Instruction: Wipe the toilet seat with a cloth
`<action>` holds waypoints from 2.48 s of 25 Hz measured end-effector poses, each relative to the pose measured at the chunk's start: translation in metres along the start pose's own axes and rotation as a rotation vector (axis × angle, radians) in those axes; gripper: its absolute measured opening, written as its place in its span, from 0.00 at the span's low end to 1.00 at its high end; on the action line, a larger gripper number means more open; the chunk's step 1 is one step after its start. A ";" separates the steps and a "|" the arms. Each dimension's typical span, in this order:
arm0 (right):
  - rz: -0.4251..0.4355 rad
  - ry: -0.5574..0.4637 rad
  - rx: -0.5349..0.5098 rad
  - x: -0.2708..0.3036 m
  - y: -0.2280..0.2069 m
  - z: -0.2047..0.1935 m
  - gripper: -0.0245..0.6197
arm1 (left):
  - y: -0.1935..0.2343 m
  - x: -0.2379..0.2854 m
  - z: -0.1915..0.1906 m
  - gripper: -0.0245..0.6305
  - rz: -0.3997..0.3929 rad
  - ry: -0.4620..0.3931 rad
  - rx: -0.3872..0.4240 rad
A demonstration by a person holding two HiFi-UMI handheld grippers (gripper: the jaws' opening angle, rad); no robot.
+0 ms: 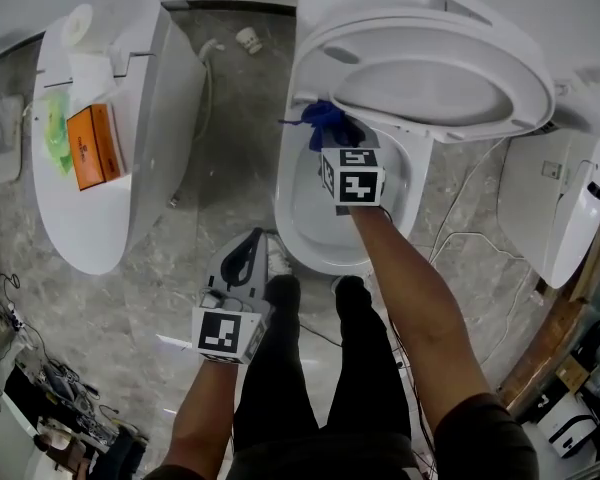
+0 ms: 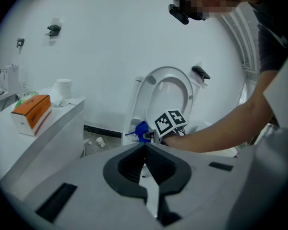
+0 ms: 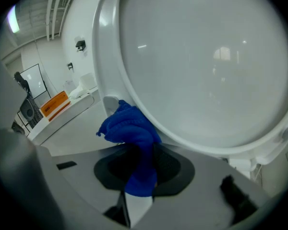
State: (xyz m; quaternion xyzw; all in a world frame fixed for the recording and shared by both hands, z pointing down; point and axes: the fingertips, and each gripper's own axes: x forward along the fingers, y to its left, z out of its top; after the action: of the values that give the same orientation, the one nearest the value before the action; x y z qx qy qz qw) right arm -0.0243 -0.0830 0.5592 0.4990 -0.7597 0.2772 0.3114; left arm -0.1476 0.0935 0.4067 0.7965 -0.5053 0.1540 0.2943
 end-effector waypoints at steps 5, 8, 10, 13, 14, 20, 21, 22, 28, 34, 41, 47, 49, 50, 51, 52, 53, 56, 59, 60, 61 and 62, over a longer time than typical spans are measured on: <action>-0.041 0.013 -0.014 -0.006 -0.023 -0.012 0.18 | -0.008 0.008 -0.009 0.05 -0.008 0.023 -0.017; -0.066 0.018 -0.028 -0.011 -0.037 -0.016 0.18 | -0.011 0.012 -0.011 0.05 -0.015 0.030 -0.041; -0.083 0.026 -0.035 -0.015 -0.045 -0.020 0.18 | -0.015 0.014 -0.012 0.05 -0.022 0.035 -0.046; -0.112 0.040 -0.032 -0.021 -0.058 -0.026 0.18 | -0.022 0.020 -0.010 0.05 -0.033 0.037 -0.034; -0.124 0.042 -0.031 -0.023 -0.063 -0.029 0.18 | -0.023 0.022 -0.009 0.05 -0.035 0.037 -0.031; -0.226 0.062 0.020 -0.040 -0.120 -0.049 0.18 | -0.036 0.034 -0.003 0.05 -0.052 0.036 -0.008; -0.241 0.061 0.024 -0.045 -0.130 -0.052 0.18 | -0.039 0.036 -0.004 0.05 -0.054 0.038 -0.004; -0.252 0.057 0.022 -0.049 -0.138 -0.052 0.18 | -0.043 0.038 -0.004 0.05 -0.056 0.040 0.004; -0.297 0.008 0.000 -0.069 -0.168 -0.050 0.18 | -0.074 0.048 -0.001 0.05 -0.080 0.045 0.110; -0.326 -0.019 -0.015 -0.089 -0.184 -0.046 0.18 | -0.092 0.055 -0.004 0.05 -0.098 0.058 0.119; -0.359 -0.088 -0.075 -0.116 -0.198 -0.034 0.18 | -0.107 0.055 0.014 0.05 -0.106 0.022 0.120; -0.377 -0.146 -0.149 -0.138 -0.198 -0.021 0.18 | -0.115 0.055 0.005 0.05 -0.114 0.034 0.128; -0.385 -0.172 -0.154 -0.146 -0.200 -0.013 0.18 | -0.117 0.053 0.000 0.05 -0.117 0.044 0.132; -0.391 -0.184 -0.153 -0.150 -0.202 -0.009 0.18 | -0.119 0.052 -0.002 0.05 -0.120 0.047 0.132; -0.397 -0.198 -0.151 -0.155 -0.204 -0.005 0.18 | -0.120 0.051 -0.003 0.05 -0.122 0.046 0.127; -0.403 -0.213 -0.147 -0.159 -0.207 0.000 0.18 | -0.121 0.050 -0.002 0.05 -0.122 0.044 0.120; -0.409 -0.229 -0.143 -0.164 -0.209 0.006 0.18 | -0.122 0.049 -0.001 0.05 -0.123 0.041 0.117; -0.420 -0.275 -0.147 -0.179 -0.211 0.025 0.18 | -0.122 0.046 -0.001 0.05 -0.120 0.036 0.125; -0.428 -0.320 -0.160 -0.196 -0.210 0.043 0.18 | -0.122 0.044 0.000 0.05 -0.118 0.033 0.140; -0.433 -0.336 -0.159 -0.201 -0.211 0.049 0.18 | -0.123 0.043 0.000 0.05 -0.119 0.033 0.144; -0.439 -0.353 -0.158 -0.207 -0.211 0.055 0.18 | -0.123 0.042 0.000 0.05 -0.119 0.033 0.145; -0.447 -0.371 -0.157 -0.213 -0.211 0.061 0.18 | -0.123 0.041 -0.002 0.05 -0.118 0.034 0.146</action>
State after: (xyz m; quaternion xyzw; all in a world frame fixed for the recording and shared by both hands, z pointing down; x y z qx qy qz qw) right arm 0.2256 -0.0758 0.3830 0.6704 -0.6941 0.0460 0.2583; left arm -0.0196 0.1040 0.3917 0.8414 -0.4399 0.1865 0.2525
